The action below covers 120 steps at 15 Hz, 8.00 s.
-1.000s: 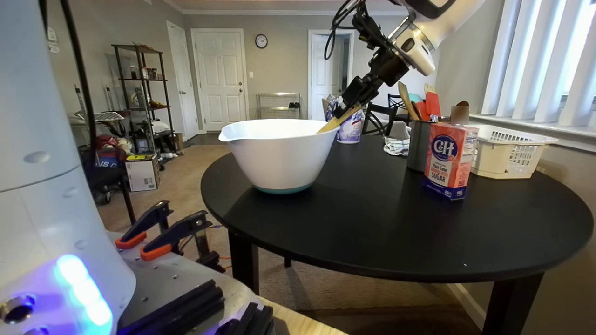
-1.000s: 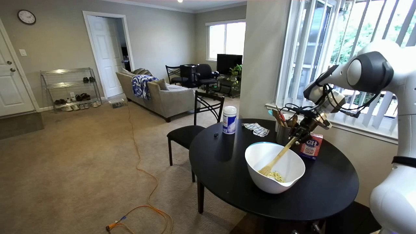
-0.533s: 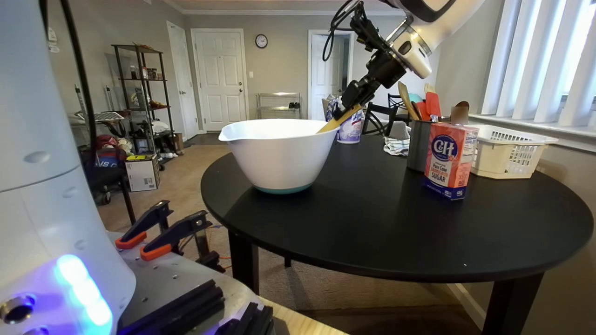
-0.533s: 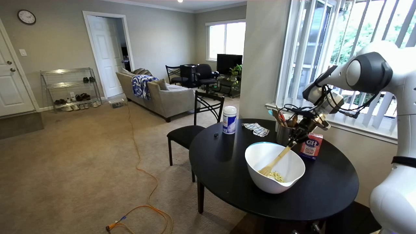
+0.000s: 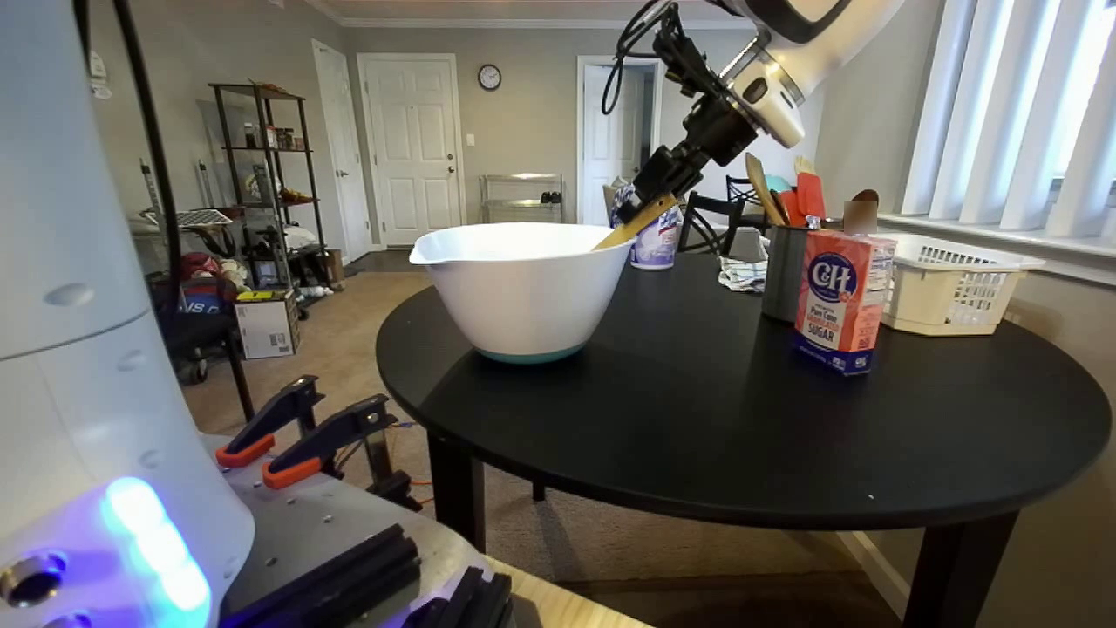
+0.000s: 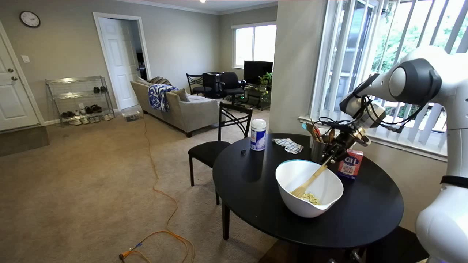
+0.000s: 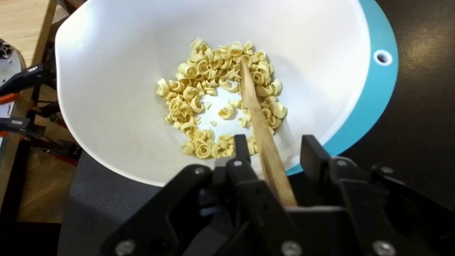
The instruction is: Use the spoon to stir the content in the white bowl
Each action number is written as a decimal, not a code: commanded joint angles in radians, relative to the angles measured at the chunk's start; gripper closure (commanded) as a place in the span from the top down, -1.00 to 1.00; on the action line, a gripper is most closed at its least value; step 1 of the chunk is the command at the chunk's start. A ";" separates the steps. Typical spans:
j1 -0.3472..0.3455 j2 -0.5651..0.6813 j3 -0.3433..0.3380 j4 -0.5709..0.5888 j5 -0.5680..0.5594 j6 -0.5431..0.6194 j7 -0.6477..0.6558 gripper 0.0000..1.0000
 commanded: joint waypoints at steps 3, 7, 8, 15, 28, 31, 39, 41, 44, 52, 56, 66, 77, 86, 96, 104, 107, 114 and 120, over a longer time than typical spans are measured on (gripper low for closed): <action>-0.004 -0.002 -0.002 -0.003 0.012 -0.016 -0.018 0.72; -0.009 -0.004 -0.007 -0.008 0.016 -0.012 -0.018 1.00; -0.010 -0.004 -0.009 -0.010 0.017 -0.011 -0.018 1.00; -0.008 -0.003 -0.017 -0.013 0.015 0.001 -0.019 0.20; -0.017 -0.042 -0.024 -0.027 0.020 -0.009 -0.039 -0.94; -0.028 -0.074 -0.022 -0.015 0.023 -0.069 -0.051 -0.94; 0.106 -0.263 0.000 -0.013 -0.270 -0.037 0.042 -0.94; 0.148 -0.306 0.023 -0.023 -0.345 0.009 0.069 -0.94; 0.204 -0.344 0.070 -0.038 -0.434 0.103 0.093 -0.94; 0.298 -0.350 0.146 -0.122 -0.680 0.387 0.248 -0.94; 0.303 -0.347 0.164 -0.148 -0.702 0.375 0.239 -0.94; 0.287 -0.358 0.162 -0.237 -0.693 0.423 0.229 -0.94; 0.277 -0.365 0.145 -0.260 -0.761 0.298 0.243 -0.94; 0.283 -0.355 0.169 -0.230 -0.768 0.163 0.208 -0.94; 0.283 -0.360 0.207 -0.222 -0.650 0.262 0.169 -0.94; 0.282 -0.364 0.197 -0.232 -0.577 0.424 0.212 -0.94; 0.283 -0.362 0.191 -0.240 -0.600 0.466 0.215 -0.94; 0.278 -0.357 0.180 -0.242 -0.666 0.419 0.184 -0.94; 0.278 -0.358 0.172 -0.237 -0.736 0.365 0.180 -0.94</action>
